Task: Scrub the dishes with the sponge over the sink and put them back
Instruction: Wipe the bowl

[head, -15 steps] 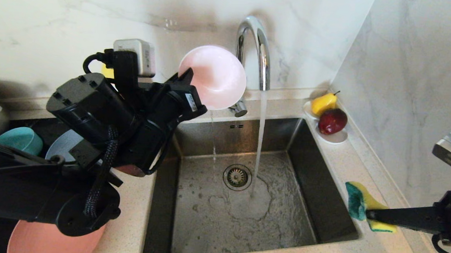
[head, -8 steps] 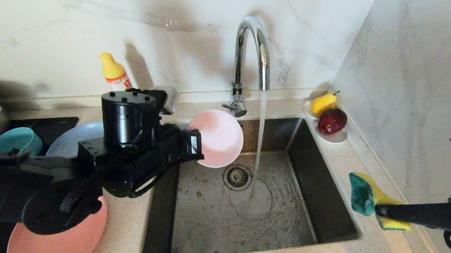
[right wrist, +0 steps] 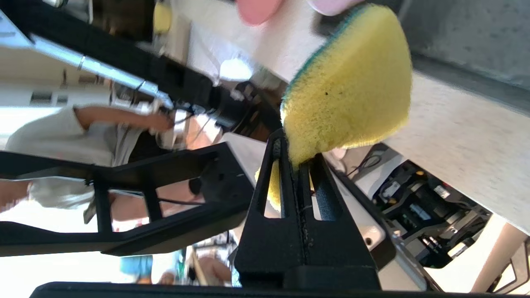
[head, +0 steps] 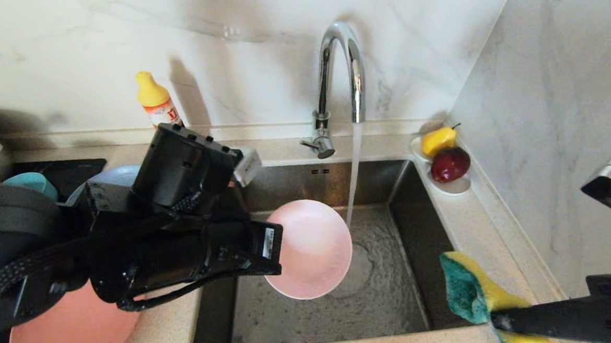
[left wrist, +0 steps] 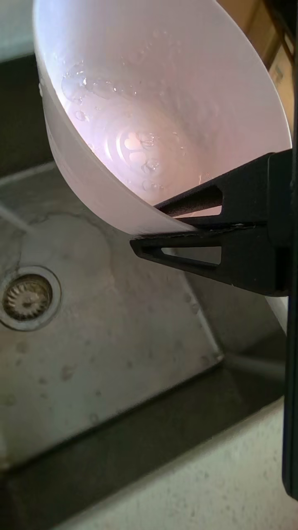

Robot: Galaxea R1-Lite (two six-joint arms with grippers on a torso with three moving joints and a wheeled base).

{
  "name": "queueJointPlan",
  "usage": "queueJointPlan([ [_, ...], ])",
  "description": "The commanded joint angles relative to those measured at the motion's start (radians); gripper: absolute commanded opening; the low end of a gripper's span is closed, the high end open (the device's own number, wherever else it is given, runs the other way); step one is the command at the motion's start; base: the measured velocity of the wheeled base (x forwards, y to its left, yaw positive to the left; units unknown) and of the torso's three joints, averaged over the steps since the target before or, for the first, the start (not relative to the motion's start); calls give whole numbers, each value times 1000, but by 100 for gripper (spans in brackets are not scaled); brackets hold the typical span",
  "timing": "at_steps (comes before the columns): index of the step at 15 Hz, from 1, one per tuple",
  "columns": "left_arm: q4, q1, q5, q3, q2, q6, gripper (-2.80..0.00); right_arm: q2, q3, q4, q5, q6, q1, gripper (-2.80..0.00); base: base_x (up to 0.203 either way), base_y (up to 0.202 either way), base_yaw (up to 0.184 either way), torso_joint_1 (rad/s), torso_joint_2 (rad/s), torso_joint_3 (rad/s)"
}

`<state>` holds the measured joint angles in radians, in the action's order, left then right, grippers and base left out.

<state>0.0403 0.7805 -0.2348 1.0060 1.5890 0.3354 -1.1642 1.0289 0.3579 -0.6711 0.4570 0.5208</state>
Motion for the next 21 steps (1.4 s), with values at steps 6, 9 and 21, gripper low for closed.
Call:
queueJointPlan([
  [6, 291, 97, -282, -46, 112, -60, -280, -248, 131, -12, -1, 2, 106, -280, 0, 0, 0, 0, 0, 0],
  [9, 305, 96, -306, -70, 118, -67, -280, -353, 227, -5, 73, 2, 194, -280, 0, 0, 0, 0, 0, 0],
  [21, 372, 95, -313, -96, 59, -57, -280, -559, 450, 23, 193, 12, 204, -280, 0, 0, 0, 0, 0, 0],
])
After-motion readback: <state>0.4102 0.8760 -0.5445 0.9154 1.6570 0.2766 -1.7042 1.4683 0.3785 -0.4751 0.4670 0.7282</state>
